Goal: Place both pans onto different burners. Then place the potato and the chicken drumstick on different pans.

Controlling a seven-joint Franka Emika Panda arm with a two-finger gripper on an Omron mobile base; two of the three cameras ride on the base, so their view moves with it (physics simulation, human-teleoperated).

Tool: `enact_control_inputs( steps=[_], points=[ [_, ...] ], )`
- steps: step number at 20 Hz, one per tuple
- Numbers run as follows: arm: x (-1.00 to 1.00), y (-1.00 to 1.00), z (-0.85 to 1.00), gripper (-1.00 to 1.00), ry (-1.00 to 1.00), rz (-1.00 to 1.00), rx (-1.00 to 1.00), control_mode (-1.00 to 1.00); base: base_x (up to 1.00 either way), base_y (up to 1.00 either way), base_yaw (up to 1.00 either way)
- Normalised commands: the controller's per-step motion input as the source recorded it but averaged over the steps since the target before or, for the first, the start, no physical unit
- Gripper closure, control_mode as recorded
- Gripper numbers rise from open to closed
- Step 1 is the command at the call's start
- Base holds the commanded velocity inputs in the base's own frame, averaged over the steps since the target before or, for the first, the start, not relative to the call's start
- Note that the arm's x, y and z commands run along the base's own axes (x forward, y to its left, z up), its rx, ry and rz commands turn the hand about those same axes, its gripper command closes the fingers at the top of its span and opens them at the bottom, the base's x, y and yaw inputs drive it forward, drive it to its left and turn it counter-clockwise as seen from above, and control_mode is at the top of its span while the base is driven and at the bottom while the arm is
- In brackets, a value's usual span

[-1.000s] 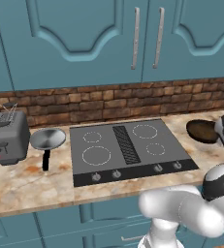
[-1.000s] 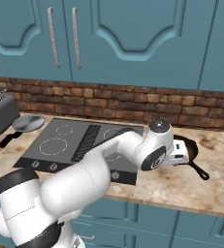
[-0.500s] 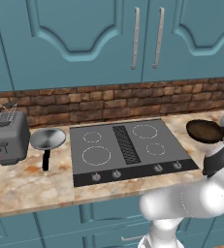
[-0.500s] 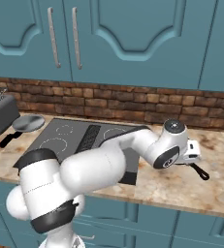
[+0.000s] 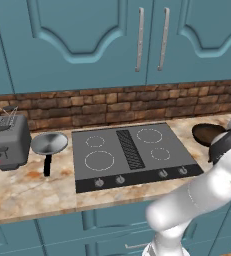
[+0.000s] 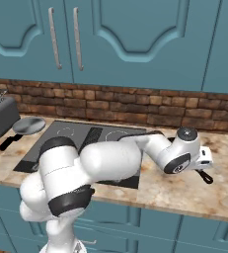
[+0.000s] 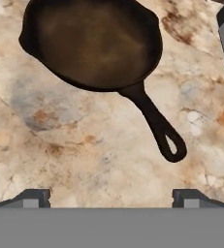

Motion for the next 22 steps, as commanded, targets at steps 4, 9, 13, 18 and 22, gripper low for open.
enact_control_inputs(
  steps=[4,9,13,18,22],
  points=[
    [0.16,-0.28,-0.27,-1.0,0.0,0.0,0.0,-1.0,0.0,0.0,0.0],
    [0.2,-0.27,-0.17,-1.0,0.0,0.0,0.0,-1.0,0.0,0.0,0.0],
    [0.26,-0.26,-0.08,-1.0,0.0,0.0,0.0,-1.0,0.0,0.0,0.0],
    [0.32,-0.17,-0.19,-1.0,0.0,0.0,0.01,-1.0,0.0,0.0,0.0],
    [0.28,-0.13,-0.29,-1.0,0.01,0.0,0.0,-1.0,0.0,0.0,0.0]
  ],
)
